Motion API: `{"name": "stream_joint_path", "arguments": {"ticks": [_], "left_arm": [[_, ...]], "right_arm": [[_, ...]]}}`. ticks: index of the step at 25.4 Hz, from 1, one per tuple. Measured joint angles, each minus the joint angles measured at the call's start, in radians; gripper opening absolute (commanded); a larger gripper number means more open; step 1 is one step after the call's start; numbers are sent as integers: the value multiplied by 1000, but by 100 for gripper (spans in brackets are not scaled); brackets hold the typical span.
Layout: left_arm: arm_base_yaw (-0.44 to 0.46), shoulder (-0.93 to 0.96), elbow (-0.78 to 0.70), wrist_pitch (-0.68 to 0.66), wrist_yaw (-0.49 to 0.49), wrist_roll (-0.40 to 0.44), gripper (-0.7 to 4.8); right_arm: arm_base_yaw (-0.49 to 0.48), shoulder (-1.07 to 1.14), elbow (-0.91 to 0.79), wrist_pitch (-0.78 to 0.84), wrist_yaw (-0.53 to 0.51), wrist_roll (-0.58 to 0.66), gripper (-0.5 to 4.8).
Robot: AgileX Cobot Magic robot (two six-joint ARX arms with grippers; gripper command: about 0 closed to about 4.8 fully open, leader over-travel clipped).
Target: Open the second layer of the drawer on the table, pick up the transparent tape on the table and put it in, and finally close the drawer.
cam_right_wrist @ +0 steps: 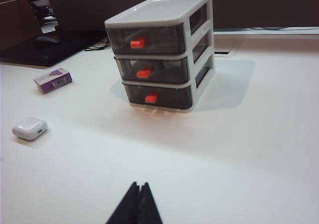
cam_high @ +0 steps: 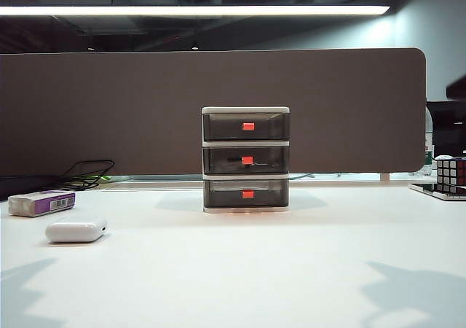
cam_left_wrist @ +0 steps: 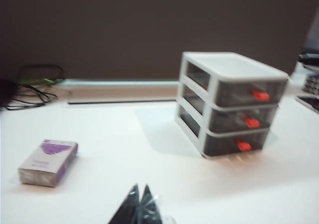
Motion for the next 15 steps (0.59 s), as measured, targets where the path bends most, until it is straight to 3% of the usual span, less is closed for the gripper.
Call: {"name": "stream_joint_path", "arguments": {"ticks": [8,15], "left_arm": [[37,0,0,-17,-1,55,-6],[264,0,0,-17,153,67,-6]], "right_arm": [[-9,-145,-48,-118,74,-18,-5],[-142,-177,-48,-151,82,-51,-5]]}}
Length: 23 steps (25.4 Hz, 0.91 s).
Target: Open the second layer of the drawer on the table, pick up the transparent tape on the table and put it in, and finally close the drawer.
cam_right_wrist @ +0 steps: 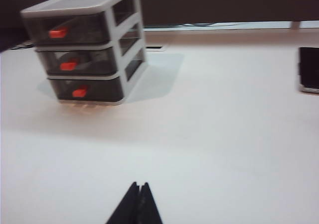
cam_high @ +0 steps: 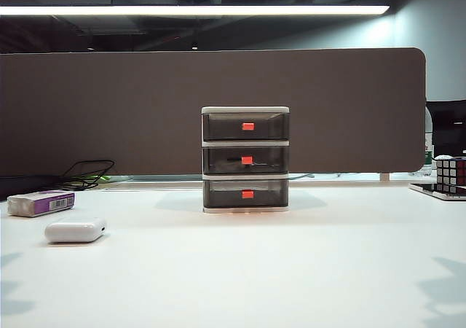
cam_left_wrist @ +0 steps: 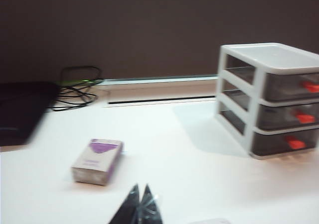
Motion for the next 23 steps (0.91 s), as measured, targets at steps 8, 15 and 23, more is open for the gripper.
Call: {"name": "stream_joint_path", "arguments": {"ticks": [8,15,23], "left_arm": [[315,0,0,18,225,-11,-6],[467,0,0,36,333,-64,-5],[461,0,0,-27,402,-65,-5]], "right_arm": [[-117,0,0,25,-32,-27,-5],[-131,0,0,53,-31,-27,-5],[-131,0,0,34,-31,-27,-5]]}}
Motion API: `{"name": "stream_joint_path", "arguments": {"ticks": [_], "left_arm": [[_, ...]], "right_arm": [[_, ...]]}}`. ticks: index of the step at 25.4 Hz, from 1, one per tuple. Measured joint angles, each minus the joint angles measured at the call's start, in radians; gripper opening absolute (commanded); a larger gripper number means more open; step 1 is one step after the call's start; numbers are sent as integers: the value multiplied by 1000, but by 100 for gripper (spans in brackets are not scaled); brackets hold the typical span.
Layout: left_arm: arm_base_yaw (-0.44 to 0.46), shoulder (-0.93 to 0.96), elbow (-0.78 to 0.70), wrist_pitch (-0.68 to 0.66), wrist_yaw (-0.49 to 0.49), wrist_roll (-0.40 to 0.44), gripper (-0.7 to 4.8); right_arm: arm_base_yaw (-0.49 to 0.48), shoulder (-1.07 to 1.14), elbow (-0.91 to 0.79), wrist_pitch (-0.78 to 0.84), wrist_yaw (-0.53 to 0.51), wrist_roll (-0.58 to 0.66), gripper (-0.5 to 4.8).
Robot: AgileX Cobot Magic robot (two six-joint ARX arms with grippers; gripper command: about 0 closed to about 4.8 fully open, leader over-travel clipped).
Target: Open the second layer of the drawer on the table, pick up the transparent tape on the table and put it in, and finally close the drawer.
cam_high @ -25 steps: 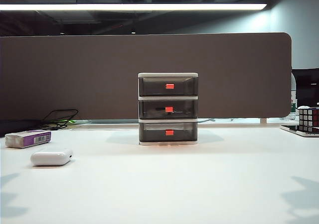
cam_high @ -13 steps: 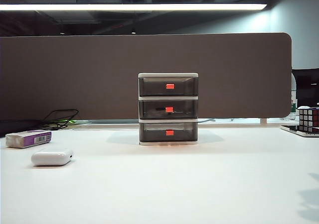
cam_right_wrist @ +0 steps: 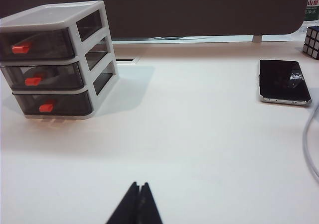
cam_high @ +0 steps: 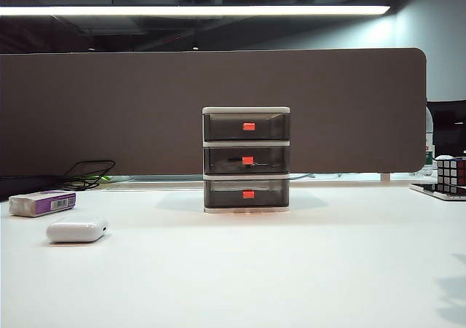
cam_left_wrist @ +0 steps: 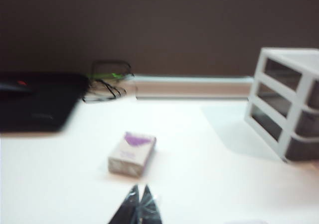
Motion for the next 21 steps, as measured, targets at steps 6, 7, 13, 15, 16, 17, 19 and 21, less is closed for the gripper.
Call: {"name": "stream_joint_path", "arguments": {"ticks": [6,7,13,15,16,17,19,21], "left_arm": [[0,0,0,-51,5,0,-5],[0,0,0,-51,5,0,-5],[0,0,0,-51,6,0,-5],[0,0,0,-51,6,0,-5],[0,0,0,-51,6,0,-5],[0,0,0,-51,6,0,-5],[0,0,0,-51,6,0,-5],[0,0,0,-51,6,0,-5]], "right_arm": [[0,0,0,0,0,0,-5],[0,0,0,0,0,0,-5],[0,0,0,0,0,0,-5],[0,0,0,0,0,0,-5],[0,0,0,0,0,0,-5],[0,0,0,0,0,0,-5],[0,0,0,0,0,0,-5],[0,0,0,0,0,0,-5]]}}
